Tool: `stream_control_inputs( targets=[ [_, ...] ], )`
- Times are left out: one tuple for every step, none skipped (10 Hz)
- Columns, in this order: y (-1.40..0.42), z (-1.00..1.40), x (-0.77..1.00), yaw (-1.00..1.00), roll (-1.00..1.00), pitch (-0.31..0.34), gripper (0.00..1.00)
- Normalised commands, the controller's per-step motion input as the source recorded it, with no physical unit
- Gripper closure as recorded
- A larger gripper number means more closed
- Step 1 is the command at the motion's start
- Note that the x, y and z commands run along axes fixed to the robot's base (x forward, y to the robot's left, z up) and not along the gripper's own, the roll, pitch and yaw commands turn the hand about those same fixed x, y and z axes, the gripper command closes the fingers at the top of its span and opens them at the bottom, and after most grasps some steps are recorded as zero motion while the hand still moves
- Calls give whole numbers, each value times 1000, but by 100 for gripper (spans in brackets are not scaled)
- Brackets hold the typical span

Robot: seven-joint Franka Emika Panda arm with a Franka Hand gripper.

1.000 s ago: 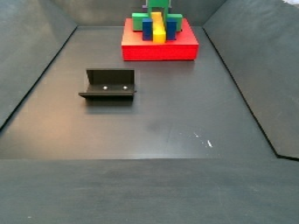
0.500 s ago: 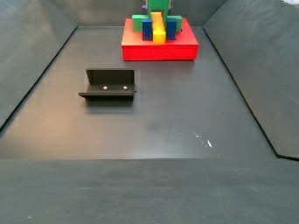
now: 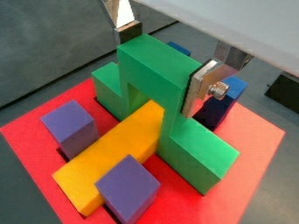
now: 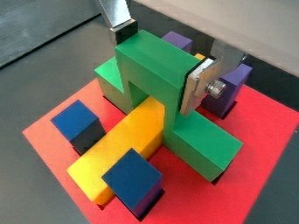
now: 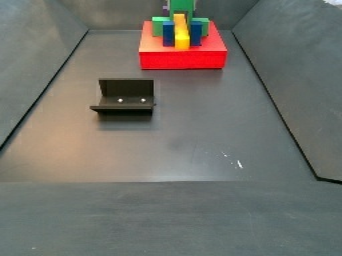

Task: Pick up the green object. Move up. Move to above the board. Insert the green object.
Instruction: Insert the green object.

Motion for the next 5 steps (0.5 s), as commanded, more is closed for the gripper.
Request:
stream_control_inputs(
  targets=[
    [0, 9, 0, -29, -79, -49, 100],
    [3, 0, 11, 0, -21, -10, 100],
    [57, -9, 0, 0, -13, -20, 100],
    [60, -77, -14, 0, 0, -39, 100],
    [86, -143, -197, 0, 0, -79, 100]
  ],
)
